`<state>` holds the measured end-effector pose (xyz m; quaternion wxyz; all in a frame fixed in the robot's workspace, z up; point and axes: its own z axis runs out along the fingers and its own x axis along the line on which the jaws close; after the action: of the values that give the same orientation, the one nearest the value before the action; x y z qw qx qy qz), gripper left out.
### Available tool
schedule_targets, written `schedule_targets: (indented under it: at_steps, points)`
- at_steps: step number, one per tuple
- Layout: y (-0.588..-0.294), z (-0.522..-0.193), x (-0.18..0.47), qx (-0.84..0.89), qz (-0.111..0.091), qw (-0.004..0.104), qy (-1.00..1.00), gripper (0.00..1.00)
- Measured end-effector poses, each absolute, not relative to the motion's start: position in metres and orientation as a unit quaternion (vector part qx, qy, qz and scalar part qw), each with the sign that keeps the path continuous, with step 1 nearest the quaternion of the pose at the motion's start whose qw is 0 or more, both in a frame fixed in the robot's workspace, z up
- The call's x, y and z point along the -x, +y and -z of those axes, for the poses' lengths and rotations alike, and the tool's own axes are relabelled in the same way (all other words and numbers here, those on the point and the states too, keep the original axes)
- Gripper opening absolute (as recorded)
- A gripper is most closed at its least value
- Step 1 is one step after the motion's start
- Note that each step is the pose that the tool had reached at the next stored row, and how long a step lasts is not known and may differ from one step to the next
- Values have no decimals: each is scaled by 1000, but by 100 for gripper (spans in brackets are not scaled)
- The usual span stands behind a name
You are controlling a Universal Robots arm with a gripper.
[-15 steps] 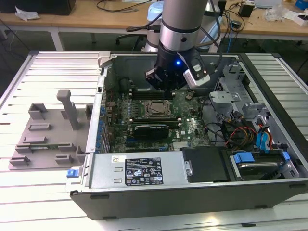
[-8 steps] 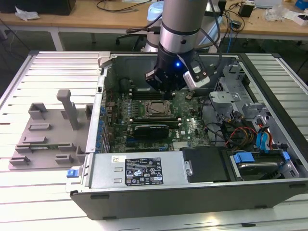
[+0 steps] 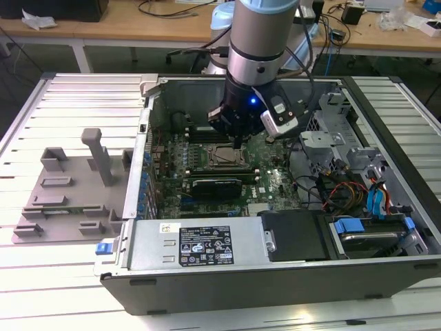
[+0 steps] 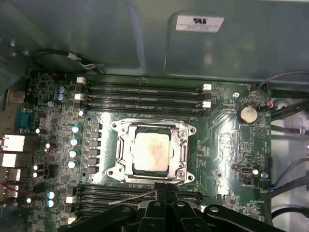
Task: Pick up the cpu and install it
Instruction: 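Install the second cpu locking lever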
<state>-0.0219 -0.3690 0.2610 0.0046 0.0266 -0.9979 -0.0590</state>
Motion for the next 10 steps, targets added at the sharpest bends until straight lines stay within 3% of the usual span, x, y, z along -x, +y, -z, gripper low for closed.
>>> schedule_targets:
  at_steps: [10]
  points:
    - [-380, -236, 49, -27, 59, 5, -998, 11]
